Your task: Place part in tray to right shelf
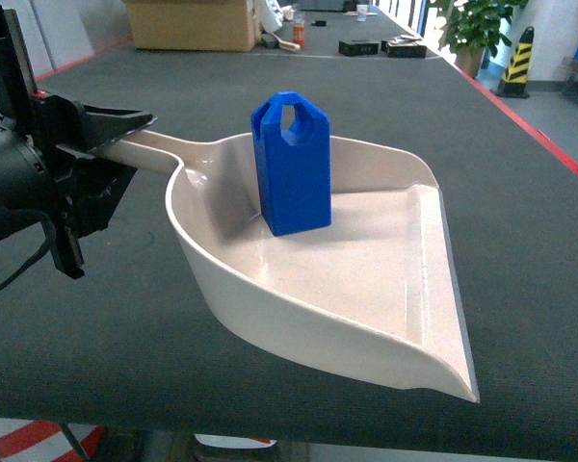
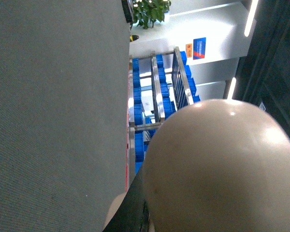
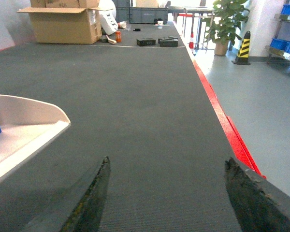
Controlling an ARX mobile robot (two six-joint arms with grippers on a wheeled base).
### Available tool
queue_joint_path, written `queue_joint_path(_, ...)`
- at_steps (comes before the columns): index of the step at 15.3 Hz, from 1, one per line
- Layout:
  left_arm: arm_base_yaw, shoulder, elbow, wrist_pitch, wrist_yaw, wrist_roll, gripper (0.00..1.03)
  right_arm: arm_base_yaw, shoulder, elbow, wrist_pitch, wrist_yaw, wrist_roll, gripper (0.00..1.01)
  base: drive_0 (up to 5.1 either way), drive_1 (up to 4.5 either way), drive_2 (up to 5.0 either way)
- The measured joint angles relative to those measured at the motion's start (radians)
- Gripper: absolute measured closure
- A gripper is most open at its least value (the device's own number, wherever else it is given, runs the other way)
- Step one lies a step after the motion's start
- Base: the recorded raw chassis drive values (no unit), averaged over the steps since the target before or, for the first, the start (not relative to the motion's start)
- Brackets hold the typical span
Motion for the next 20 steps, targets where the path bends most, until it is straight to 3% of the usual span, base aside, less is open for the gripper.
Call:
queue_joint_path(3,0.003,0.000,0.000,0.000,-0.003,0.001,0.87,0.000,0.000,0.000,0.001,0.000,0.001,0.01,4.9,-2.57,-2.6)
queue_joint_path(20,-0.002,0.002,-0.001,0.000,0.001,0.001,0.87,0.000,0.000,-0.001,0.000,0.000,0.000,0.03,5.0,-2.47,-2.5)
